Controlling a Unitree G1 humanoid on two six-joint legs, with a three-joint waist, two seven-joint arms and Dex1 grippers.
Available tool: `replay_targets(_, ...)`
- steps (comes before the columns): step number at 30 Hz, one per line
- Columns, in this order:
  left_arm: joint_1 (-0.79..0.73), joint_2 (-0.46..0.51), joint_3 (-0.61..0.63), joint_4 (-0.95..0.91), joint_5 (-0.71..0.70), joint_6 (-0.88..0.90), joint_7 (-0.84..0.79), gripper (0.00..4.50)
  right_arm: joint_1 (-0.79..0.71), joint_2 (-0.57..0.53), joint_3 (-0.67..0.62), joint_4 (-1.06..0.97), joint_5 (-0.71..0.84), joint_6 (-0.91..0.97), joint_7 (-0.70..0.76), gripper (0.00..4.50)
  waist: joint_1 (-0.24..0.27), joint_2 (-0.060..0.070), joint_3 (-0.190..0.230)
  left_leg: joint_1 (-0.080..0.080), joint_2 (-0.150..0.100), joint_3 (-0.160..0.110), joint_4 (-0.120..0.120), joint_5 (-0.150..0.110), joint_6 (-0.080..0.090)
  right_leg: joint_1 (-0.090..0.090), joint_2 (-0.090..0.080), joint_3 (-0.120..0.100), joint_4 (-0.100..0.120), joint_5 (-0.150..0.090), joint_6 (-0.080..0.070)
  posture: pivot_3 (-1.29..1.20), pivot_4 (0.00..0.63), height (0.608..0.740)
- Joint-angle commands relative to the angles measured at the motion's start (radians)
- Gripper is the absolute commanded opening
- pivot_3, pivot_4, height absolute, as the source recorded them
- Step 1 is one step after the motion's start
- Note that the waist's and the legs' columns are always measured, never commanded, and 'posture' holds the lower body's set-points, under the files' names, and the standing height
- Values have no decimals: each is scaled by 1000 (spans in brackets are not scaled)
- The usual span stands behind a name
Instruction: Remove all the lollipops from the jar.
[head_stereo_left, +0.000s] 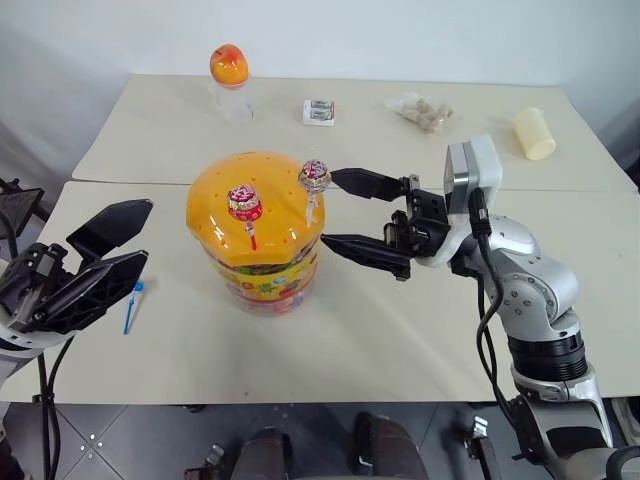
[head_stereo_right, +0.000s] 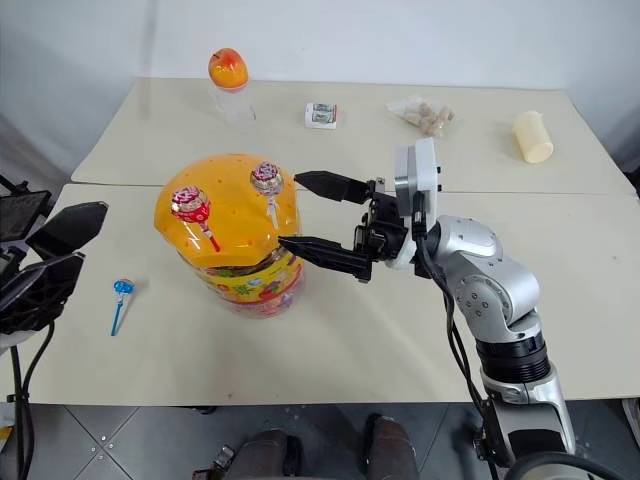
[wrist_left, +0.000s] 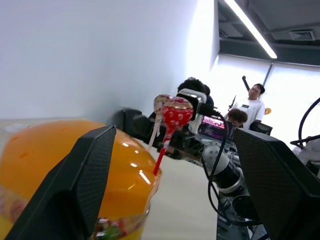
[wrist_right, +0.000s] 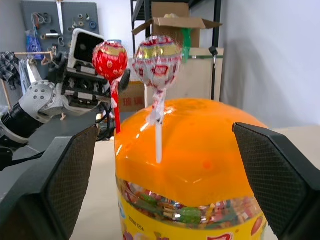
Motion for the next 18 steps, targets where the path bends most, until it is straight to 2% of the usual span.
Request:
replay_targets(1,46,8,0,8,87,-81,-64,3967,-23,8,20,-1,-31,-14,36,4500,0,0,0,0,0,0,0,0,0,0,0,0,0,0,0,0,150,740)
replay_targets(5,48,8,-26,81,220,-199,-141,3967,-54,37,34,19,-54,-14,43,4500,1,0,0,0,0,1,0,0,0,0,1,0,0,0,0,0,150,740)
replay_targets(6,42,7,-35,97,245,-226,-159,4011,-63,46,37,23,-61,-17,47,4077,1,0,0,0,0,2,0,0,0,0,1,0,-1,0,0,0,150,740)
replay_targets(8,36,6,-47,112,266,-254,-178,4011,-70,55,37,28,-71,-19,54,3599,2,0,0,0,0,2,0,0,0,0,1,0,-1,0,0,0,150,740)
replay_targets(18,35,35,-47,182,172,-208,-250,4011,-88,99,42,42,-109,-32,67,178,-3,0,0,0,0,2,-1,0,0,0,1,0,-1,0,0,0,150,740)
